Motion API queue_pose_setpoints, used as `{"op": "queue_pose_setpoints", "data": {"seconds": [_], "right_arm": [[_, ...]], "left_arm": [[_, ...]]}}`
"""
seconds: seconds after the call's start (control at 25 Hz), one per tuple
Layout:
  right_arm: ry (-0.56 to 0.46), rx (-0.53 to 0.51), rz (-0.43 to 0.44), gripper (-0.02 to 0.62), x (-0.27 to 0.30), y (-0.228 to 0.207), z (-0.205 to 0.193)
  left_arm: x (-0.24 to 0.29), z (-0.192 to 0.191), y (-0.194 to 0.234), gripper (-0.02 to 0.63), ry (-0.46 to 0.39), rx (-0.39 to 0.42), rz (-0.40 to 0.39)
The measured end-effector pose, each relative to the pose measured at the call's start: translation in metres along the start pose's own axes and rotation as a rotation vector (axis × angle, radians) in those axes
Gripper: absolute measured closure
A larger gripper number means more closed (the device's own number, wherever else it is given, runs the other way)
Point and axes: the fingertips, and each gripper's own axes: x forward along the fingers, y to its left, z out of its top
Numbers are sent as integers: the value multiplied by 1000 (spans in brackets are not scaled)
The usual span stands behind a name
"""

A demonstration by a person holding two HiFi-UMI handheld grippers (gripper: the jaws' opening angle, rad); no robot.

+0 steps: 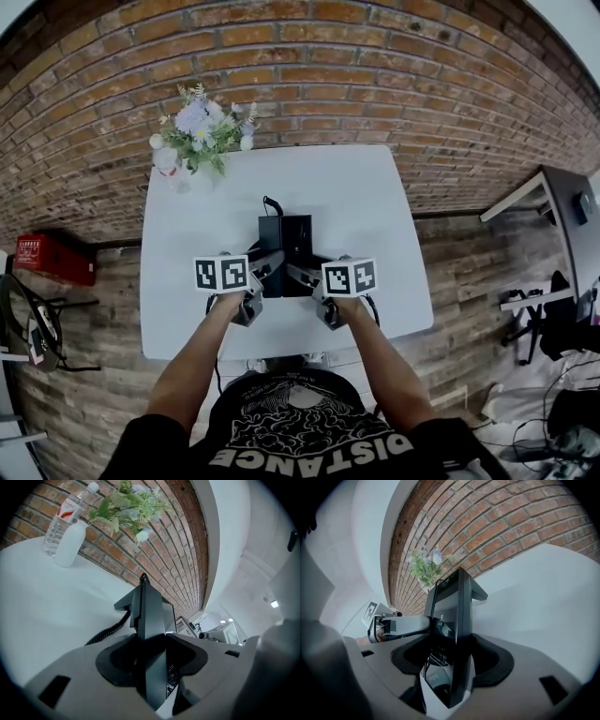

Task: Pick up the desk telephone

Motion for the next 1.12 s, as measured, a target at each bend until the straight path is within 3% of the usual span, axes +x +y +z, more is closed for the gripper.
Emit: {"op": "queue_pose_setpoints", "data": {"seconds": [1.12], "right_arm": [[-284,-341,47,324,-71,109,140]], "left_arm": [[-77,132,-120,411,-347,303,-37]]}}
